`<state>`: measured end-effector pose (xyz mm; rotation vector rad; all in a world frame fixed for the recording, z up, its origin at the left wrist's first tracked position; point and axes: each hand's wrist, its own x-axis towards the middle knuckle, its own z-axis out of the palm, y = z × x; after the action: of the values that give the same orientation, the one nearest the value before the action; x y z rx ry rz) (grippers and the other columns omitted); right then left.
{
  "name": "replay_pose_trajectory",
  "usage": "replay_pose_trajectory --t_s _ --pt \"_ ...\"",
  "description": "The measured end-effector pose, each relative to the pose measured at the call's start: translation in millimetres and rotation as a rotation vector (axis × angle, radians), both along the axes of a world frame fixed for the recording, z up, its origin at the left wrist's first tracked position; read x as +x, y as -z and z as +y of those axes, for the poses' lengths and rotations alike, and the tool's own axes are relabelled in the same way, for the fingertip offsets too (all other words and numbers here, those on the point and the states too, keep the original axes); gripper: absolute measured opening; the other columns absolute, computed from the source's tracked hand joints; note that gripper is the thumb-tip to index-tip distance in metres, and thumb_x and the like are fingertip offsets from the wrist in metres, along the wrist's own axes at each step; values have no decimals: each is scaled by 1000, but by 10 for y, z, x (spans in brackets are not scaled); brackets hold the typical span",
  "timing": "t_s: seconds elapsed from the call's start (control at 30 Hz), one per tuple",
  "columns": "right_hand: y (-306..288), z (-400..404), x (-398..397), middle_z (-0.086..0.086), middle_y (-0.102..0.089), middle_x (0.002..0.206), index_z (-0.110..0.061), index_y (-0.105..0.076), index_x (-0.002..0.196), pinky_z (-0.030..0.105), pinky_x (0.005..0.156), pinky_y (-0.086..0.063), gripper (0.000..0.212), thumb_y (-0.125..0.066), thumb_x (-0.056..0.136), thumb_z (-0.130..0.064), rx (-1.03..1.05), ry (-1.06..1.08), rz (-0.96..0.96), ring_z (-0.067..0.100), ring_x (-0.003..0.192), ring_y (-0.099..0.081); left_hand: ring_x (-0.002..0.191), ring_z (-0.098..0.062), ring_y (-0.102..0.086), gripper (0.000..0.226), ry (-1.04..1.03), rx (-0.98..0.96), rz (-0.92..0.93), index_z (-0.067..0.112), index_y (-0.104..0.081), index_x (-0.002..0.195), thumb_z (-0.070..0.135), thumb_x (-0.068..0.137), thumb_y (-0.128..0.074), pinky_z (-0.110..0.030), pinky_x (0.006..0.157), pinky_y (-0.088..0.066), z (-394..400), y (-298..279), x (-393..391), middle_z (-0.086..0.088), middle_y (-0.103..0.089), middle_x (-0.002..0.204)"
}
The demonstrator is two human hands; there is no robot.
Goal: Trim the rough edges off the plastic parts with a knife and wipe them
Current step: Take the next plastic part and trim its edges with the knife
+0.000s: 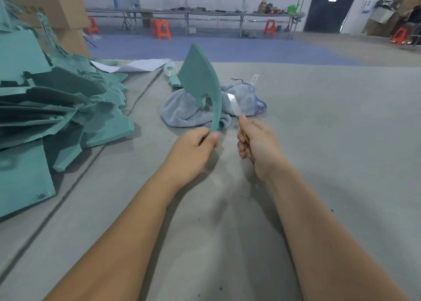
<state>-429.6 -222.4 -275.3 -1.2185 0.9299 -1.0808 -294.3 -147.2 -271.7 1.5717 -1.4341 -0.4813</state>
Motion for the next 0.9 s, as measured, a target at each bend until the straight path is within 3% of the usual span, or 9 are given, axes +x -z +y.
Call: replay_pose_trajectory --t_s 0.13,0.27,0.4,0.53,0.63,0.73,0.8,0.9 --pt "-13 17 -59 3 -69 67 -18 -55 79 21 48 -45 21 -64 93 -29 -22 -24 -159 13 52 -58 46 -2 -37 32 -103 -141 13 15 -52 70 27 99 -47 -17 48 -29 -19 -38 153 15 -45 48" --pt "-19 23 -81 9 -74 85 -25 -60 82 19 47 -42 13 -63 94 -30 -5 -50 -326 11 55 -57 52 -14 -37 31 -149 -4 63 10 -57 73 25 99 -47 -29 55 -30 -65 67 260 6 -42 52" --pt "-10 30 -107 5 -75 94 -25 -65 86 18 48 -38 10 -70 87 -33 -28 -10 -263 8 61 -53 51 -12 -41 35 -206 89 62 18 -60 67 30 97 -47 -29 53 -29 -93 108 273 9 -47 50" --pt "4 48 -129 7 -75 86 -15 -71 88 17 47 -38 8 -74 84 -22 -83 -53 -165 8 57 -56 57 -13 -47 37 -170 119 -116 15 -59 68 33 98 -47 -30 57 -34 -87 114 258 4 -53 59" --pt "-18 82 -122 11 -74 80 -13 -63 89 18 44 -38 9 -69 89 -19 -74 -122 -147 11 50 -56 54 -11 -46 36 -117 119 -156 14 -59 69 33 97 -47 -32 58 -35 -67 128 272 5 -50 54" --pt "-31 107 -105 8 -69 69 -18 -53 83 18 40 -32 14 -62 94 -20 -37 -181 -124 11 40 -44 57 -13 -47 36 -101 121 -188 17 -58 68 34 97 -46 -33 59 -37 -60 144 278 6 -49 54" --pt "-44 116 -80 2 -57 58 -17 -57 82 18 40 -26 17 -56 97 -26 19 -209 -120 9 39 -35 58 -13 -47 36 -100 108 -189 17 -58 69 34 98 -45 -33 60 -37 -53 151 279 5 -49 56" --pt "-66 89 -43 -4 -45 53 -12 -67 92 19 42 -21 54 -28 104 -48 139 -254 -121 7 40 -29 55 -7 -44 35 -84 63 -168 16 -58 70 32 98 -46 -33 60 -37 -41 151 278 5 -49 57"
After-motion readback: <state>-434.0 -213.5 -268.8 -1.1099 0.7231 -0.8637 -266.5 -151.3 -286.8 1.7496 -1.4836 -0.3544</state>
